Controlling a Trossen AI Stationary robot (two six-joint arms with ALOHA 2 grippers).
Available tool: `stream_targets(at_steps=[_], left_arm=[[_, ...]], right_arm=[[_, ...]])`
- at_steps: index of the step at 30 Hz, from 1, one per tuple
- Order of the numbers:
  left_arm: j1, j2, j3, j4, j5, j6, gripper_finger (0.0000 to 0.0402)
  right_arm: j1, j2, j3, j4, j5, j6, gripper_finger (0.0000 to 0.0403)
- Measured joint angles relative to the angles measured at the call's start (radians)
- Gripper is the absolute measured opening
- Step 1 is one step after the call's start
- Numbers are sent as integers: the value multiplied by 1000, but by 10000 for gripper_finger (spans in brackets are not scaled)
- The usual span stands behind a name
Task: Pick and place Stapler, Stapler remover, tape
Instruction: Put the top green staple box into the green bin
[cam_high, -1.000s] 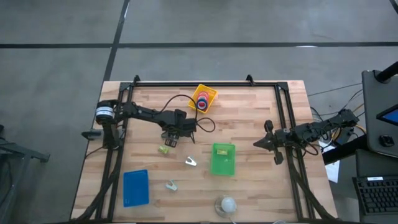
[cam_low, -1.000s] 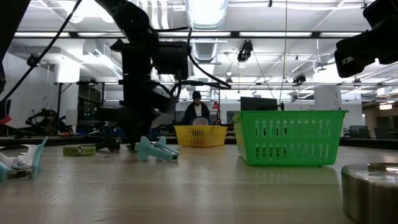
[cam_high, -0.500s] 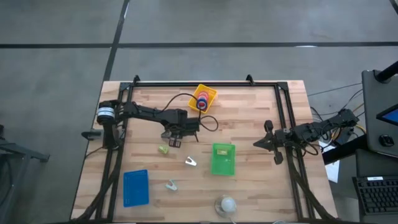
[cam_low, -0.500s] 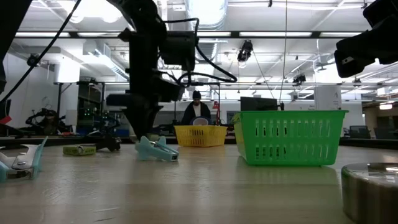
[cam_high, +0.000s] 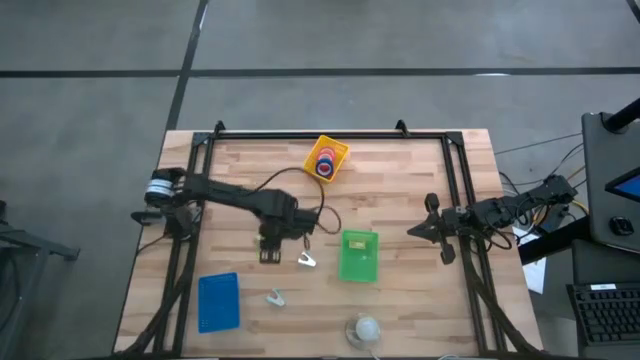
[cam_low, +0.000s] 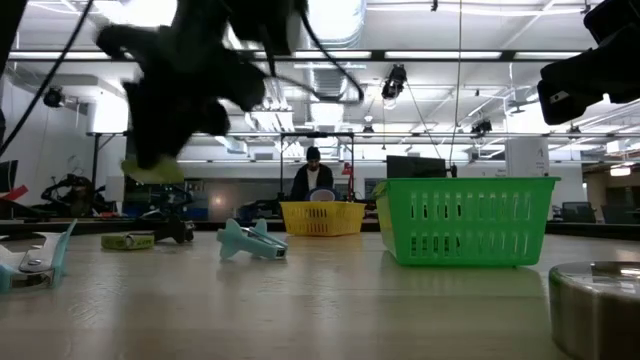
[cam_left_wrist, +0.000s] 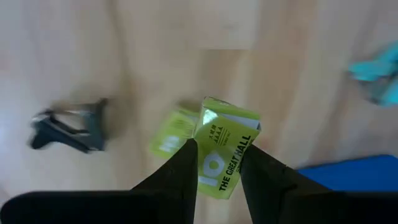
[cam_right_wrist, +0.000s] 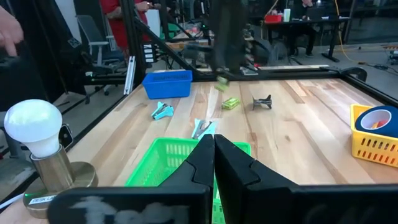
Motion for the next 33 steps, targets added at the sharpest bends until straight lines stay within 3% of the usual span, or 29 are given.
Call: stream_targets(at_steps=[11,22,33], left_arm=[[-304,-207,-18,-2,4,-475,105],[-546,-287,-172,3,54,-914,106],[-603,-286,-358,178,162,-1046,111]], right_arm=[[0,0,0,0,0,0,8],[0,0,0,0,0,0,8],[0,0,0,0,0,0,8]])
